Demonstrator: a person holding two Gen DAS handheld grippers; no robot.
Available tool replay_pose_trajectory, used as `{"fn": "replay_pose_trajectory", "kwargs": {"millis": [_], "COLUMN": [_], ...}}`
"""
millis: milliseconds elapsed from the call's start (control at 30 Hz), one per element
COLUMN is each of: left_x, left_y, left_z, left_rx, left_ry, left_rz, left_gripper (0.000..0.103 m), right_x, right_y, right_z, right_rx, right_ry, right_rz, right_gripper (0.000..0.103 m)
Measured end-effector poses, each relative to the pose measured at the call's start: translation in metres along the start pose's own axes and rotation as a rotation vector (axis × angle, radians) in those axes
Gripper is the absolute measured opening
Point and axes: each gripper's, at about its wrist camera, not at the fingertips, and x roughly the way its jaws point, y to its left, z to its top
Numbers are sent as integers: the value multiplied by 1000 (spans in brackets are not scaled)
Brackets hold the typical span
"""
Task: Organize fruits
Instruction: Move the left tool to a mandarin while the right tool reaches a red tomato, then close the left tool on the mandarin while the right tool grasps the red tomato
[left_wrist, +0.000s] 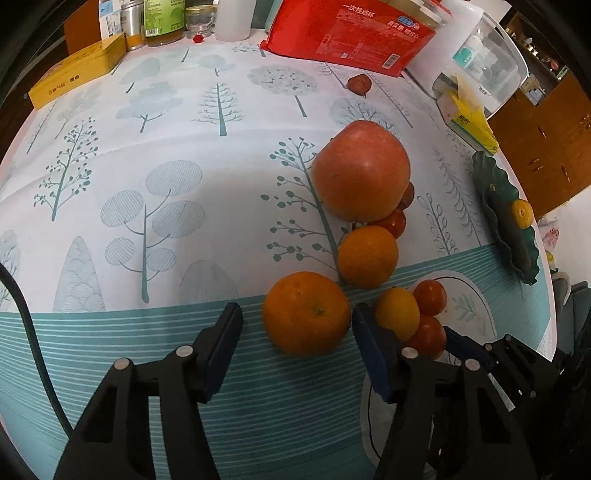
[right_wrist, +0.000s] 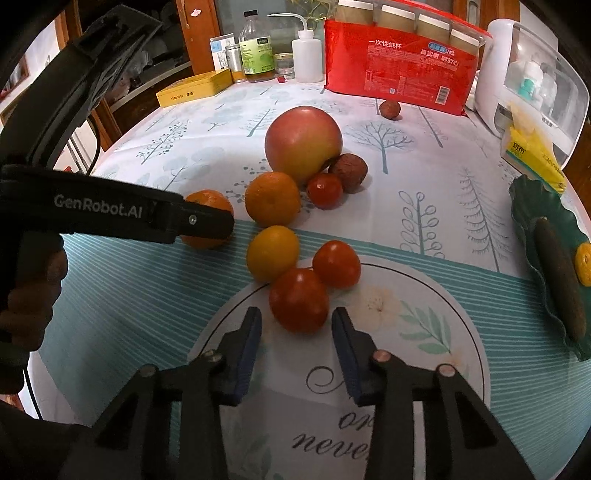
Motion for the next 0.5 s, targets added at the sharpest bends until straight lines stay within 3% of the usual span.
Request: {"fn": "replay_pose_trajectory", "kwargs": {"millis": [200,500], "left_x": [0,1], "left_y": [1,-4], "left_z": [-1,1], "left_rx": [11,22], "left_ry": [-30,-39], "left_rz": [4,-12], "left_gripper": [59,46], "right_x": [5,5], "right_y": [2,2], "right_z": [2,1], "right_rx": [-12,-11], "right_ry": [-13,-23], "right_rz": [-8,-20], "right_gripper": [35,33]}}
